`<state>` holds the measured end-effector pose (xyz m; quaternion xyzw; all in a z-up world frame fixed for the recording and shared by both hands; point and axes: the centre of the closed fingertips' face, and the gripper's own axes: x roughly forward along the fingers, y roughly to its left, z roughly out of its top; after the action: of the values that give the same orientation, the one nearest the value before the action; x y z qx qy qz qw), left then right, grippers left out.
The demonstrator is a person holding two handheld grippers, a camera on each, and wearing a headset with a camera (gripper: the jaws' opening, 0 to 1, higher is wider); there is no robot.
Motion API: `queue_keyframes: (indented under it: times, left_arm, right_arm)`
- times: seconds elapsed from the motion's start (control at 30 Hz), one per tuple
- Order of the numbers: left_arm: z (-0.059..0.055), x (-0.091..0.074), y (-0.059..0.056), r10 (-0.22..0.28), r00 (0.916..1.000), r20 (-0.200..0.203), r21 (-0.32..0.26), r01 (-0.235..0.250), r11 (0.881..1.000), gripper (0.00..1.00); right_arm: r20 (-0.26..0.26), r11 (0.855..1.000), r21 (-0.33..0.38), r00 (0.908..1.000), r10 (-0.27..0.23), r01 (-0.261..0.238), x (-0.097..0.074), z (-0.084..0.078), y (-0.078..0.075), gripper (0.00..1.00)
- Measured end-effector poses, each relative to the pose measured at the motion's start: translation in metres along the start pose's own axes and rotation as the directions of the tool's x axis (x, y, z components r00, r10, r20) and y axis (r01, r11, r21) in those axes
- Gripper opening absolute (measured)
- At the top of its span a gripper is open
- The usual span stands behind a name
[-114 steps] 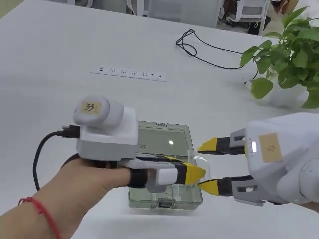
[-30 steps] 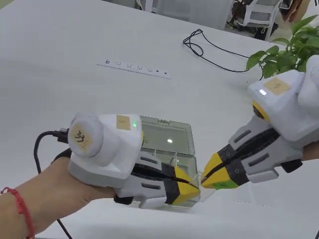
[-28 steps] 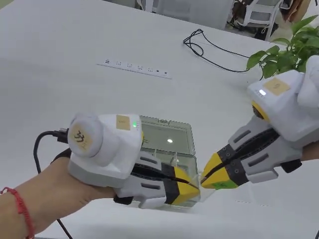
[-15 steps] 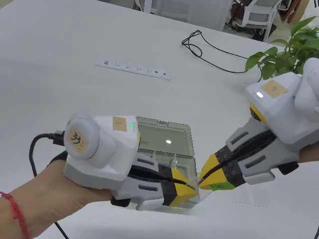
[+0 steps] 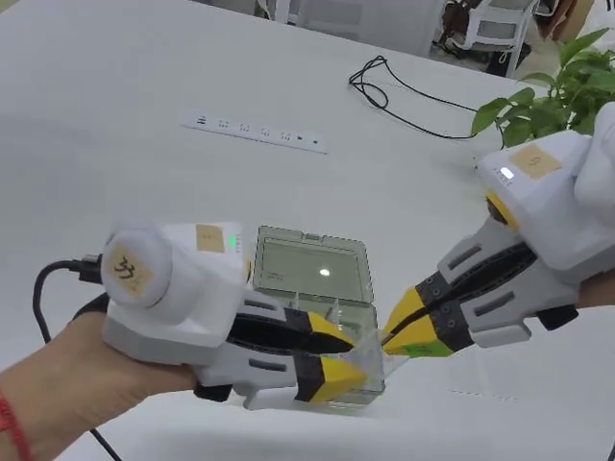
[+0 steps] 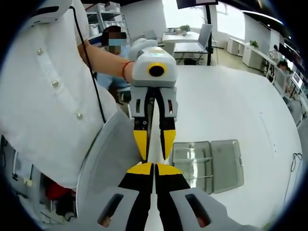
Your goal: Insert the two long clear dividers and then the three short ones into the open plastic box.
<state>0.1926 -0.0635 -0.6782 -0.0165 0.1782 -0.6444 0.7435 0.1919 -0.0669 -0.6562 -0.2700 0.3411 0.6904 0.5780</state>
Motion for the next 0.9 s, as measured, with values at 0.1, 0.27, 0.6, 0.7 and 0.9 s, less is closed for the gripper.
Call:
queue_keyframes:
  times: [0.1,0.27,0.6,0.7,0.9]
  left_arm:
    - [-0.004,-0.007,0.004,0.024,0.9996,-0.011,-0.007,-0.024,1.0,0.19]
    - [-0.01,-0.021,0.015,0.08,0.9966,-0.02,-0.027,-0.08,0.996,0.26]
    - [-0.022,-0.044,0.029,0.172,0.9845,-0.033,-0.058,-0.174,0.983,0.42]
    - [-0.026,-0.05,0.033,0.194,0.9803,-0.036,-0.07,-0.196,0.978,0.45]
    - [-0.032,-0.059,0.039,0.228,0.9729,-0.041,-0.086,-0.23,0.969,0.53]
  right_arm:
    - [0.004,1.0,0.002,0.9999,-0.014,0.014,-0.001,0.002,-0.005,0.03]
    - [0.0,0.999,0.002,0.9991,-0.042,0.042,-0.001,0.002,-0.015,0.03]
    - [-0.011,0.994,0.013,0.9945,-0.104,0.104,0.011,0.005,-0.038,0.03]
    - [-0.013,0.994,0.016,0.9938,-0.111,0.111,0.015,0.007,-0.044,0.03]
    - [-0.018,0.991,0.023,0.9907,-0.135,0.135,0.026,0.008,-0.058,0.03]
